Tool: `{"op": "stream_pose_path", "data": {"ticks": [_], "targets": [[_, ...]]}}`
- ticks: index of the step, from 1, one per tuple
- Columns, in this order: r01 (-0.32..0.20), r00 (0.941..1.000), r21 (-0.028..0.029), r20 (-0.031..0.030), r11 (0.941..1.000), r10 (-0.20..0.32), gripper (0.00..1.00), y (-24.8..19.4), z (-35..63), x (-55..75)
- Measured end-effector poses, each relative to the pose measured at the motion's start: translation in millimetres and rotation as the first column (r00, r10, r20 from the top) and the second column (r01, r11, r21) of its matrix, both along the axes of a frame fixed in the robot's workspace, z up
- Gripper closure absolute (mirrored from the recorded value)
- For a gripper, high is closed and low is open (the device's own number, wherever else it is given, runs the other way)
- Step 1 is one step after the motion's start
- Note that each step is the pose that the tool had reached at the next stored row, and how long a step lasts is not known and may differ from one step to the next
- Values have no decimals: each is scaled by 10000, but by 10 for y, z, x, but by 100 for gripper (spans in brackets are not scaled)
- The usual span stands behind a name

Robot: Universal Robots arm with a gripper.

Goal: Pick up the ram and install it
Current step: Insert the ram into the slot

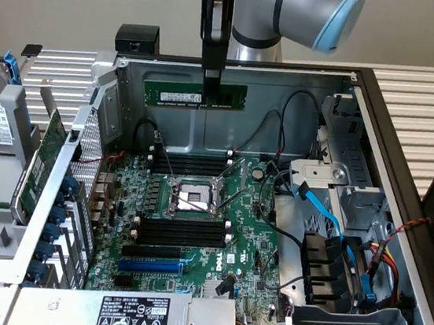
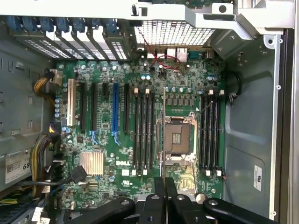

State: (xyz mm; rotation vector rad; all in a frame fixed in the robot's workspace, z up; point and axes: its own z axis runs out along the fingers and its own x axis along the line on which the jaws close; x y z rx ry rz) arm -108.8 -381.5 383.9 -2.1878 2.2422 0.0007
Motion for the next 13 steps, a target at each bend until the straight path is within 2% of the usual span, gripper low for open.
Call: {"op": "stream_pose_path", "data": {"ticks": [1,3,4,8,9,11,12,13], "targets": [[54,10000,-2,-4,10000,-54,88,0,-9,0],[163,9998,-4,-72,9999,-163,88,0,-17,0],[234,9997,-3,-86,9997,-234,88,0,-23,-1],[381,9992,-14,-87,9993,-381,88,3,-49,-1],[401,9992,-42,-85,9992,-401,88,3,-57,-1],[427,9991,-139,-79,9990,-428,88,3,-72,-2],[453,9989,-304,-63,9985,-456,88,3,-93,-3],[516,9987,-305,-4,9982,-517,88,6,-123,-9]]}}
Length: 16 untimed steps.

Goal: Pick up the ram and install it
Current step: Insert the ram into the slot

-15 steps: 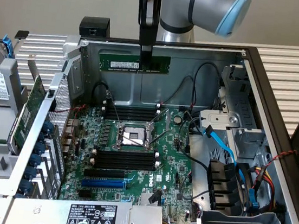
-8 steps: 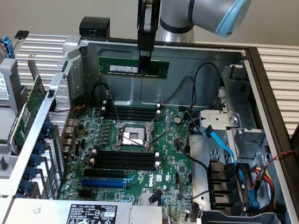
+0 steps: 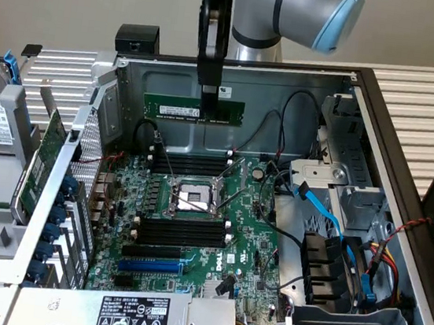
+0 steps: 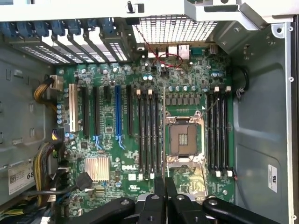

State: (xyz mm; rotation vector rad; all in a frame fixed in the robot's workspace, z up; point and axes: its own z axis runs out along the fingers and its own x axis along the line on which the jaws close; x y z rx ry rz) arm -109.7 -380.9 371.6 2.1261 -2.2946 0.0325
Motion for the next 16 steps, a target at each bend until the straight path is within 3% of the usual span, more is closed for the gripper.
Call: {"op": "stream_pose_path", "data": {"ticks": [2,6,13,16], "targets": [[35,10000,2,50,10000,-35,88,0,-127,-77],[24,9999,10,147,10000,-25,88,6,-211,-91],[-11,9998,43,197,10000,10,88,6,-331,-92],[-14,9997,94,227,10000,12,88,6,-373,-94]]}}
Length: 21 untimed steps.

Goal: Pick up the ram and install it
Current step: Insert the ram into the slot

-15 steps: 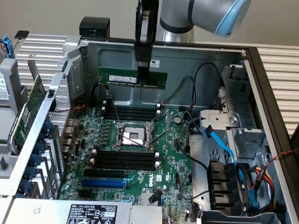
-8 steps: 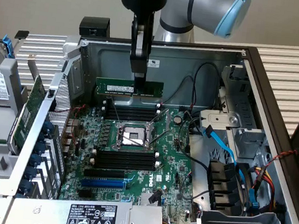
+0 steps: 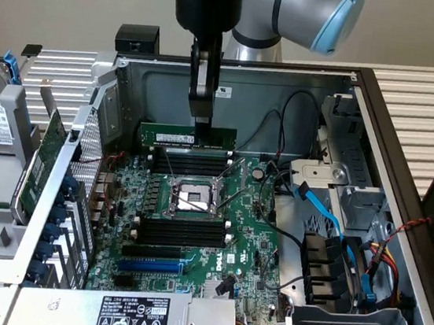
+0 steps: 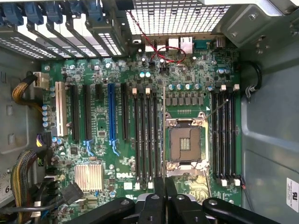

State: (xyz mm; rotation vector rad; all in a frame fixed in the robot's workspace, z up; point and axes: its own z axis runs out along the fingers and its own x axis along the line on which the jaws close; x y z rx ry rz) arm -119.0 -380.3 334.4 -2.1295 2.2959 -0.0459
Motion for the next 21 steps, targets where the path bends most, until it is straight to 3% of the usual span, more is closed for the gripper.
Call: {"op": "stream_pose_path", "data": {"ticks": [3,13,21], "targets": [[-2,10000,35,7,10000,2,88,0,-48,-2],[-1,10000,22,-14,10000,1,88,-20,-121,-4],[-3,10000,10,-16,10000,3,88,-33,-247,-3]]}}
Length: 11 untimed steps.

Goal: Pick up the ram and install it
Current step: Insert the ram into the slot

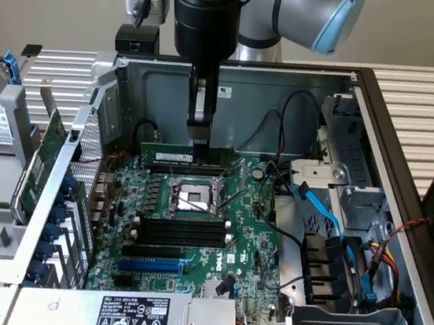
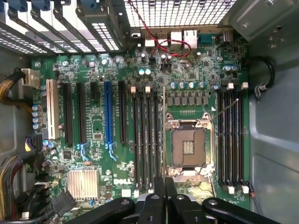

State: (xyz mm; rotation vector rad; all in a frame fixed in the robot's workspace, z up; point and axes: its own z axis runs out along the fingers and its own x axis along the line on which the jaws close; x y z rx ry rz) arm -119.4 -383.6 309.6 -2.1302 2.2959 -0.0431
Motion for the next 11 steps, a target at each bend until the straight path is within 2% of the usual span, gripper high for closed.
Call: {"op": "stream_pose_path", "data": {"ticks": [5,11], "targets": [[1,10000,-11,-4,10000,-1,88,-26,-61,0],[2,10000,-16,-6,10000,-2,88,-81,-121,0]]}}
